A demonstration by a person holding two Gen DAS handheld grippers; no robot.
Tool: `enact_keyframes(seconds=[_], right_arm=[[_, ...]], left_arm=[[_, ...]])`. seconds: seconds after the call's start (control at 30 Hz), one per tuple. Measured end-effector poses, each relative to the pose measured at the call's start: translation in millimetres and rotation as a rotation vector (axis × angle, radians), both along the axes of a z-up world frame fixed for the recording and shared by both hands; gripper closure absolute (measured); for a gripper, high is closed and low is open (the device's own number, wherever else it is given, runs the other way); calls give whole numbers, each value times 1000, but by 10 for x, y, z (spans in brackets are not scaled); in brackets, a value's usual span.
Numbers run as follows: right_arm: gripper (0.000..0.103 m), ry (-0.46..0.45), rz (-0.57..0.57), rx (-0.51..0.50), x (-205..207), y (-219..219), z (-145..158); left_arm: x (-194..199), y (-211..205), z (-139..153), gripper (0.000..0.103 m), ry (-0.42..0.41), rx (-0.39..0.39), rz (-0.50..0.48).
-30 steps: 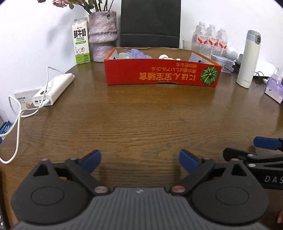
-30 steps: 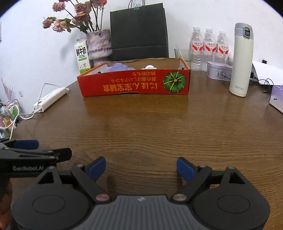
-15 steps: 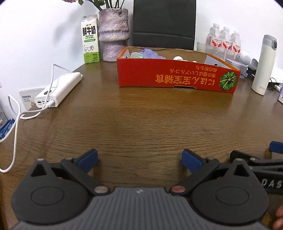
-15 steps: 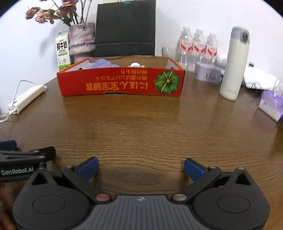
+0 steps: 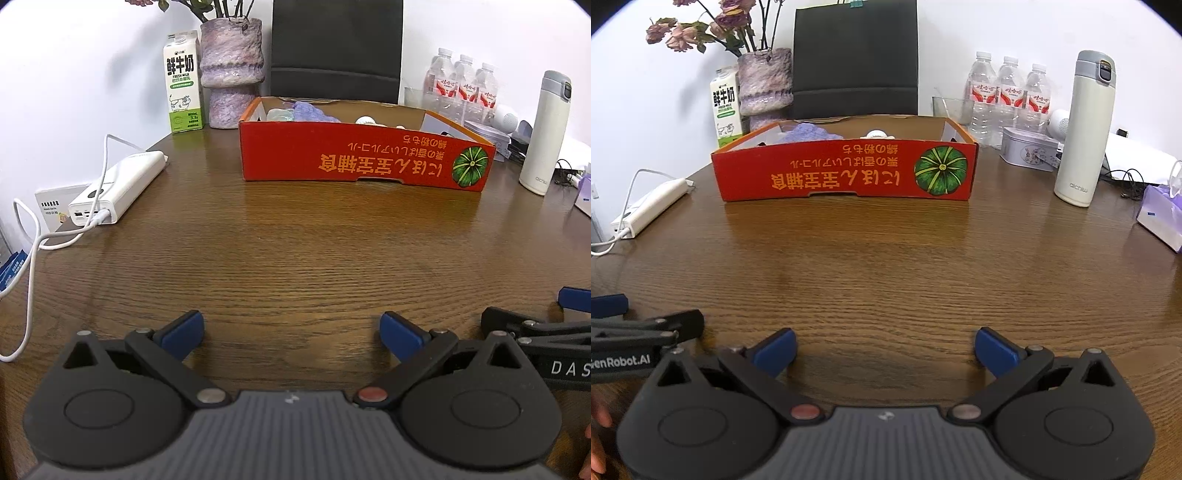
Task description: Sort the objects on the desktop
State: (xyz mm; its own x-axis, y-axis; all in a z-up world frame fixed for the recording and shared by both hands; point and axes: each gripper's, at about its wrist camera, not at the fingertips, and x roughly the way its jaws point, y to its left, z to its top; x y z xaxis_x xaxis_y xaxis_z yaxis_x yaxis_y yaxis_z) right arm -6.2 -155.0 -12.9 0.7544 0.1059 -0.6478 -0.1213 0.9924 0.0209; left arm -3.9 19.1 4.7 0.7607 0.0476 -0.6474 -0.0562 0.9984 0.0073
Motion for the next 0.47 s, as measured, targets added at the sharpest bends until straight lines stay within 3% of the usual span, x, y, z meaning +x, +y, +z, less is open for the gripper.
enact_keyframes(seconds=[0.47], right_arm=[[0, 0, 27, -1, -23, 13, 5]], left_arm=[[-3, 7, 2, 0, 0, 0, 0]])
